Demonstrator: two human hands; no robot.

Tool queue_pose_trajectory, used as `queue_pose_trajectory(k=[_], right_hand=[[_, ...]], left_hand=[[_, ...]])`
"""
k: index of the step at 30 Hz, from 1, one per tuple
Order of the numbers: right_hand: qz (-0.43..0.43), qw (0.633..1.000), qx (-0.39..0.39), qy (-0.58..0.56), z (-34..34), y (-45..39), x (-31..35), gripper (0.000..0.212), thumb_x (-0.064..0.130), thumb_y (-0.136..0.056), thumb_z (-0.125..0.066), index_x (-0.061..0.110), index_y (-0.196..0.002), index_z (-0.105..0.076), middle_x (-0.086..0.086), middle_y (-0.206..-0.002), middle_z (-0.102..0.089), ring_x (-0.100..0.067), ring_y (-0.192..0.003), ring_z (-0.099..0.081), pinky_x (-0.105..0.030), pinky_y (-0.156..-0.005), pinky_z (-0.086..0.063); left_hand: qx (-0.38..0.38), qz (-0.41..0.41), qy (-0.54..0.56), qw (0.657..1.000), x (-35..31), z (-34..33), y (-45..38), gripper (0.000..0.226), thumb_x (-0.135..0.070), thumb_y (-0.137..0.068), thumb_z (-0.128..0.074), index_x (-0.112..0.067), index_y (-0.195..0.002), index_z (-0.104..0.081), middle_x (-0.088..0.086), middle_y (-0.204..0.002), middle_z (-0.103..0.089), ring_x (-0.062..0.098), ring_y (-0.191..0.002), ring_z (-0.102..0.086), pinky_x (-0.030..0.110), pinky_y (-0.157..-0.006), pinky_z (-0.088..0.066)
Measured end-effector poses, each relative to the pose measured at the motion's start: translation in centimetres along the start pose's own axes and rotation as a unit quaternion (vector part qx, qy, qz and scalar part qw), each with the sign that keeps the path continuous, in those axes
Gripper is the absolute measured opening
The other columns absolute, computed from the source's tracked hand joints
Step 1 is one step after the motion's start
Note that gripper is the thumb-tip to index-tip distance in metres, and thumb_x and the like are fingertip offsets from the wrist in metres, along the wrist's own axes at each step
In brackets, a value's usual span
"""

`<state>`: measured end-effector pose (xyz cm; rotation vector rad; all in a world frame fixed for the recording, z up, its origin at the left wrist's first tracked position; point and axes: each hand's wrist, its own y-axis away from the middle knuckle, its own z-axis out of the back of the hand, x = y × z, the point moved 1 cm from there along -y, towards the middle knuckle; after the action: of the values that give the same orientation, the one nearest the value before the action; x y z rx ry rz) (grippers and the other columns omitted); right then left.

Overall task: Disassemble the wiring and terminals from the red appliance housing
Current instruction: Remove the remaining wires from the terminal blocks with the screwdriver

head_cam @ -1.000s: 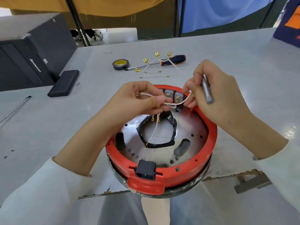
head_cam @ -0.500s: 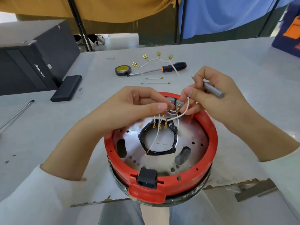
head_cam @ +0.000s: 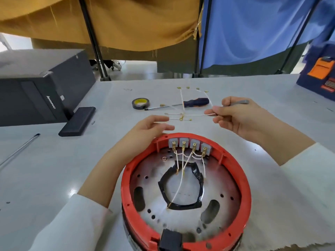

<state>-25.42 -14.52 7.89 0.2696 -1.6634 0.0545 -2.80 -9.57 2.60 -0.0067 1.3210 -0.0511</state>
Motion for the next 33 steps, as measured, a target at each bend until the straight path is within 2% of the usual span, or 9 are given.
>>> queue_pose_trajectory(k=[3,6,11,15,18,20,23,28,33], right_hand=[[-0.032,0.999,-0.018,-0.015,0.1,-2.6,-1.3,0.034,-0.004,-0.091,-0.056,0.018,-0.072,-0.038,-0.01,-0.07,-0.073,-0.011,-0.044,-0.062,-0.015,-0.039,-0.046],[-0.076,0.996,-0.027,-0.03,-0.8,-5.6,-3.2,0.03,-0.007,-0.092,-0.053,0.016,-0.081,-0.037,-0.012,-0.069,-0.072,-0.011,-0.045,-0.063,-0.015,-0.04,-0.047],[-0.111,0.993,-0.004,0.043,-3.1,-9.2,-6.2,0.036,-0.01,-0.092,-0.051,0.016,-0.076,-0.031,-0.016,-0.067,-0.071,-0.013,-0.043,-0.063,-0.016,-0.039,-0.048],[-0.062,0.988,-0.021,0.142,-3.1,-10.3,-6.7,0.036,-0.009,-0.091,-0.052,0.016,-0.073,-0.034,-0.024,-0.086,-0.066,-0.017,-0.044,-0.065,-0.018,-0.04,-0.05],[-0.022,0.975,-0.032,0.221,-2.3,-10.2,-5.9,0.025,-0.005,-0.09,-0.053,0.013,-0.078,-0.041,-0.019,-0.077,-0.063,-0.018,-0.042,-0.065,-0.019,-0.039,-0.05],[-0.014,0.961,-0.023,0.276,-2.0,-9.7,-5.8,0.018,0.001,-0.092,-0.054,0.015,-0.084,-0.045,-0.015,-0.068,-0.059,-0.016,-0.04,-0.064,-0.017,-0.037,-0.047],[-0.012,0.951,0.004,0.309,-2.0,-8.7,-6.0,0.005,0.012,-0.094,-0.055,0.013,-0.095,-0.05,-0.009,-0.072,-0.056,-0.011,-0.035,-0.06,-0.015,-0.034,-0.043],[0.04,0.946,-0.004,0.322,-1.7,-6.9,-4.6,0.014,0.031,-0.097,-0.048,0.018,-0.102,-0.053,0.006,-0.1,-0.06,-0.016,-0.048,-0.067,-0.017,-0.038,-0.045],[0.093,0.944,0.054,0.311,-2.8,-3.5,-1.9,0.029,0.039,-0.101,-0.038,0.018,-0.093,-0.057,0.0,-0.082,-0.075,-0.019,-0.054,-0.068,-0.019,-0.036,-0.04]], left_hand=[[0.016,-0.004,-0.096,0.995,0.5,-0.1,0.1,0.017,-0.021,-0.096,-0.052,-0.026,-0.106,-0.064,-0.015,-0.104,-0.069,-0.004,-0.098,-0.061,0.01,-0.091,-0.041],[0.021,-0.022,-0.128,0.991,0.5,0.0,0.3,0.02,-0.021,-0.096,-0.051,-0.028,-0.1,-0.069,-0.019,-0.097,-0.069,-0.008,-0.091,-0.061,0.003,-0.081,-0.041],[0.012,-0.026,-0.137,0.99,0.5,0.0,0.3,0.02,-0.023,-0.097,-0.05,-0.03,-0.1,-0.069,-0.015,-0.099,-0.07,0.004,-0.096,-0.062,0.015,-0.087,-0.044],[0.015,-0.022,-0.13,0.991,0.5,0.0,0.3,0.02,-0.023,-0.097,-0.051,-0.029,-0.101,-0.069,-0.015,-0.098,-0.07,0.006,-0.096,-0.063,0.018,-0.087,-0.045],[0.018,-0.023,-0.127,0.991,0.6,0.1,0.2,0.02,-0.024,-0.096,-0.051,-0.029,-0.103,-0.069,-0.018,-0.099,-0.07,0.002,-0.096,-0.063,0.014,-0.086,-0.044],[0.017,-0.025,-0.129,0.991,0.5,0.0,0.2,0.02,-0.024,-0.097,-0.051,-0.029,-0.102,-0.069,-0.019,-0.098,-0.07,0.01,-0.095,-0.064,0.015,-0.084,-0.044],[0.016,-0.025,-0.136,0.99,0.4,0.0,0.4,0.02,-0.023,-0.097,-0.051,-0.029,-0.101,-0.069,-0.018,-0.097,-0.07,0.016,-0.094,-0.064,0.017,-0.083,-0.045],[0.017,-0.012,-0.133,0.991,0.4,0.2,0.6,0.02,-0.022,-0.096,-0.051,-0.031,-0.099,-0.069,-0.02,-0.098,-0.069,-0.009,-0.094,-0.06,0.006,-0.085,-0.042],[0.013,0.009,-0.159,0.987,0.4,0.3,1.2,0.021,-0.024,-0.097,-0.049,-0.037,-0.092,-0.064,-0.016,-0.1,-0.068,-0.006,-0.1,-0.058,0.008,-0.085,-0.039]])
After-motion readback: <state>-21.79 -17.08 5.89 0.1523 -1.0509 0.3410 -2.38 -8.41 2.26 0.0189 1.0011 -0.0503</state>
